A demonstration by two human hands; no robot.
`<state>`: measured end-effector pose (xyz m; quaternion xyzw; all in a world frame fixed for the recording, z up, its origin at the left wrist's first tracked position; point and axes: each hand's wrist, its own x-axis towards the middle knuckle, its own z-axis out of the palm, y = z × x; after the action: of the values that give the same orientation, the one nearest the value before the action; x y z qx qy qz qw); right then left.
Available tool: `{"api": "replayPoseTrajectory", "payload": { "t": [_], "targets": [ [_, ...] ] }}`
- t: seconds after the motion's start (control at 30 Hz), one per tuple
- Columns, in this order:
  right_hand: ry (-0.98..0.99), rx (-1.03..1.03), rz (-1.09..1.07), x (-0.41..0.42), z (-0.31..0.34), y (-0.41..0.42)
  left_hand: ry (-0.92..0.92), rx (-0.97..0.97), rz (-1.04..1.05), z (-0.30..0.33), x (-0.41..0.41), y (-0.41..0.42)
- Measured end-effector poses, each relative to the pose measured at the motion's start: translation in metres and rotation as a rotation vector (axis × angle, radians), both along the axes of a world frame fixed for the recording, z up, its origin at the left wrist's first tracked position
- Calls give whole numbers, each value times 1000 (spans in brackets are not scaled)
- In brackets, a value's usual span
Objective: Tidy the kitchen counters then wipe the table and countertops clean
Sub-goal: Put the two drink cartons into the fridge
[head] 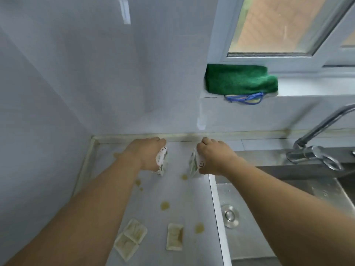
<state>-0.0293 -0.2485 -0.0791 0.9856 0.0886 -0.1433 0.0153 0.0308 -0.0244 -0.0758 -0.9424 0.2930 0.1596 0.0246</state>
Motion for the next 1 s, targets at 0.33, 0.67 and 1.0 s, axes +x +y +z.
{"api": "replayPoseTrajectory", "payload": {
  "t": [0.33, 0.67, 1.0],
  "targets": [
    [2, 132, -412, -183, 39, -100, 96, 21, -222, 25, -123, -130],
    [-85, 164, -828, -446, 55, -217, 11, 24, -651, 50, -318, -315],
    [-208, 136, -1231, -745, 62, -284, 21, -8, -1071, 69, -576, -475]
  ]
}}
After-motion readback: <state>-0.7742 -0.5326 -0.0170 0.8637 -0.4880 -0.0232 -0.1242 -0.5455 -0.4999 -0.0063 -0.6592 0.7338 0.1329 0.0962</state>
